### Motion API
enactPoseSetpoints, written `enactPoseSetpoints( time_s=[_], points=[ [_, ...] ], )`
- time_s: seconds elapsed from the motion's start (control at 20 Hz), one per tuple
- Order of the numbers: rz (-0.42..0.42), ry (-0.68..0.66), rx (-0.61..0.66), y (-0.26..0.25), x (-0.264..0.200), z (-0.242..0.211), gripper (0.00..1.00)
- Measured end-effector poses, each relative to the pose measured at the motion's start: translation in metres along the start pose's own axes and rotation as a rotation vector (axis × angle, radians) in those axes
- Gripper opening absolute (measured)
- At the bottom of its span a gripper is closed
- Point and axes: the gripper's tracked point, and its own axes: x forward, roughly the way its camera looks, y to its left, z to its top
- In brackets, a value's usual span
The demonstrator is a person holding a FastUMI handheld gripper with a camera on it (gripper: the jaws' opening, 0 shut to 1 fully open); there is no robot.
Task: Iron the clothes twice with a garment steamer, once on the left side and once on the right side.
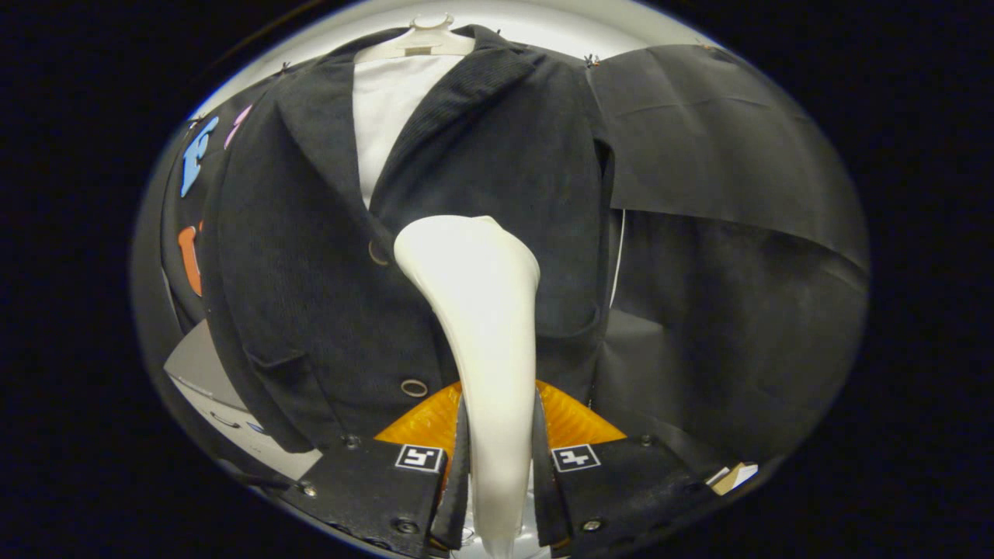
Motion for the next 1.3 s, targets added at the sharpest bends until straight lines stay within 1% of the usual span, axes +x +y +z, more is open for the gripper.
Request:
enactPoseSetpoints(
  time_s=[0.6, 0.85, 1.3],
  points=[
    [-0.024, 0.071, -0.026, -0.002, 0.011, -0.064, 0.38],
    [-0.004, 0.143, -0.012, -0.005, 0.016, -0.107, 0.38],
    [0.031, 0.229, -0.017, -0.017, 0.024, -0.159, 0.38]
  ],
)
